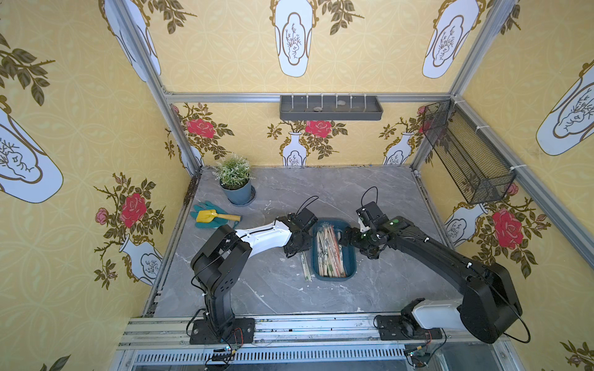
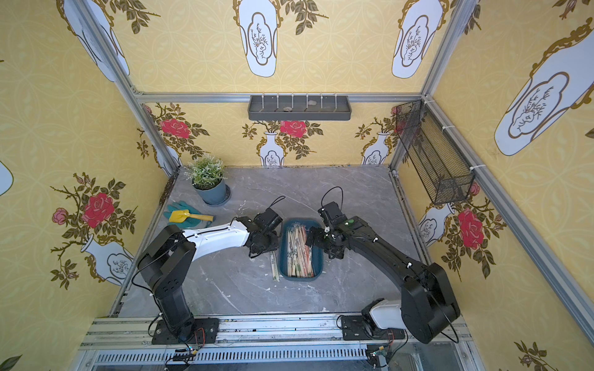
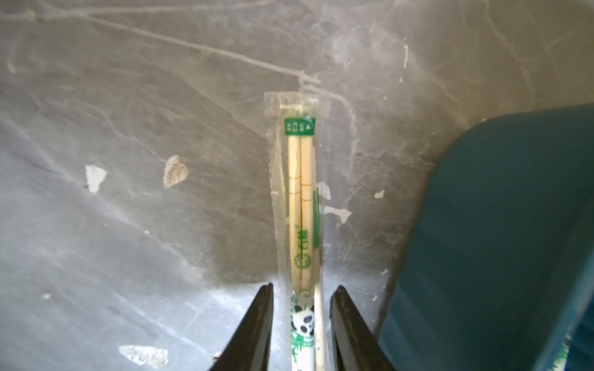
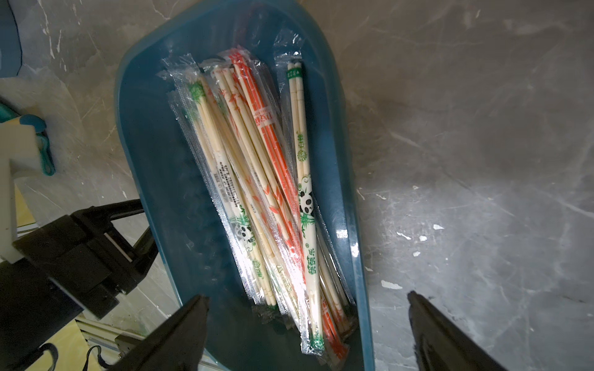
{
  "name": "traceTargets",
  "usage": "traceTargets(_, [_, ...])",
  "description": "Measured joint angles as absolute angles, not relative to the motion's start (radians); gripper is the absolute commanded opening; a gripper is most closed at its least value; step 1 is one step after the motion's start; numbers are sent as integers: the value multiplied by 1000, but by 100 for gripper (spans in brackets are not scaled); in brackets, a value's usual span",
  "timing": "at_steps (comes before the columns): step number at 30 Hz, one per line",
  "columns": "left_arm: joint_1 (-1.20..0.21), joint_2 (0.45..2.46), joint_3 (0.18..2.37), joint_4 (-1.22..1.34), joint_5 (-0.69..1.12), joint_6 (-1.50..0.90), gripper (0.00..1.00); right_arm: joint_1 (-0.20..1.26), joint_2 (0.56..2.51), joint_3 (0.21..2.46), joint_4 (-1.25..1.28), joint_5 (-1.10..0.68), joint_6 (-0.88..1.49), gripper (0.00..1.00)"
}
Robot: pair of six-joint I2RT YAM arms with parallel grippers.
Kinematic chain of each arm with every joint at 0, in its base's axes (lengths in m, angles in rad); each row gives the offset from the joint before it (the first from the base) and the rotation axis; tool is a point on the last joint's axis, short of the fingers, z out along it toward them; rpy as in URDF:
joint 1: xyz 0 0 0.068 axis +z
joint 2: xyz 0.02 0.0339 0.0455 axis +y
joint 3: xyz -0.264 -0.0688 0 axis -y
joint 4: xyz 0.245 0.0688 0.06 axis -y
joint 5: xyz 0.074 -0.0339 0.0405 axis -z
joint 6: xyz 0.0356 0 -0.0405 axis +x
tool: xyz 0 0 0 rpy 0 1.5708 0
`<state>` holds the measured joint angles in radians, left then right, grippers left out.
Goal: Take the paired disposable chopsticks out of the storage box
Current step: Place the paired disposable chopsticks at the center of the board, then pick up the paired disposable chopsticks from the storage box.
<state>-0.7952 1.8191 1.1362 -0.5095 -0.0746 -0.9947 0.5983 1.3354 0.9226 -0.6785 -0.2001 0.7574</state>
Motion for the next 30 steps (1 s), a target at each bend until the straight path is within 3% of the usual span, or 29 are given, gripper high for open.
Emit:
traceTargets(10, [-795,1731,1159,-565,-107,-964,49,598,1317,911,-668,-200,759,98])
traceTargets(19, [-827,1726,1346,-622,-114,-859,49,567,1296,890,-653,-197,762,97])
traceTargets(30, [-897,1911,1533,-645,-81,-794,42,526,1244,830,-650,-204,762,98])
